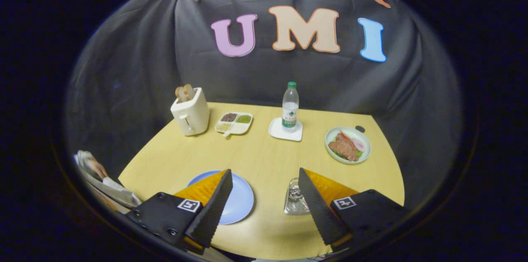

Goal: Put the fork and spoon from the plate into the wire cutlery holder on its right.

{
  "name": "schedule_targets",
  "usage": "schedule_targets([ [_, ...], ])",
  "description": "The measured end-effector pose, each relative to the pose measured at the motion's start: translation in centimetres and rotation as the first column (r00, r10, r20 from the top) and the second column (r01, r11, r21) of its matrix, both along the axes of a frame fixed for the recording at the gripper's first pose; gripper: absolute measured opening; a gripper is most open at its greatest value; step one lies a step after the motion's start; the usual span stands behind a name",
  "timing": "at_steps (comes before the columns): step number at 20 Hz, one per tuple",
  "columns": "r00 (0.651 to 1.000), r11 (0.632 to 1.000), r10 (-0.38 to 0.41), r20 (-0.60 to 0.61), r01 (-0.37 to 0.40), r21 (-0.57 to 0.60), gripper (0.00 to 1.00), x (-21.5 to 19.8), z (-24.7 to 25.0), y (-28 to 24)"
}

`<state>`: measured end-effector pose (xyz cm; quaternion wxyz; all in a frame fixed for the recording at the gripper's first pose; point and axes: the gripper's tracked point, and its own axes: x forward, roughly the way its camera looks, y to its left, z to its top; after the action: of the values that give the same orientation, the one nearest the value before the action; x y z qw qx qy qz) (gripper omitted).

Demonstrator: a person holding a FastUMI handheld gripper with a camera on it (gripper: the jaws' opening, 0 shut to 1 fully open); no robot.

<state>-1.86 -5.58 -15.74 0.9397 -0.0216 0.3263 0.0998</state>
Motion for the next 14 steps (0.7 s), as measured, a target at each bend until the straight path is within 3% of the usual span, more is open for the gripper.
schedule_targets([
  [6, 0.989, 0.997, -0.051, 0.141, 0.043, 0.061, 1.0, -1.7, 1.1, 4.2],
  [14, 0.923, 0.996, -0.087, 0.376, 0.083, 0.026, 1.0, -1.6, 5.7, 6.3],
])
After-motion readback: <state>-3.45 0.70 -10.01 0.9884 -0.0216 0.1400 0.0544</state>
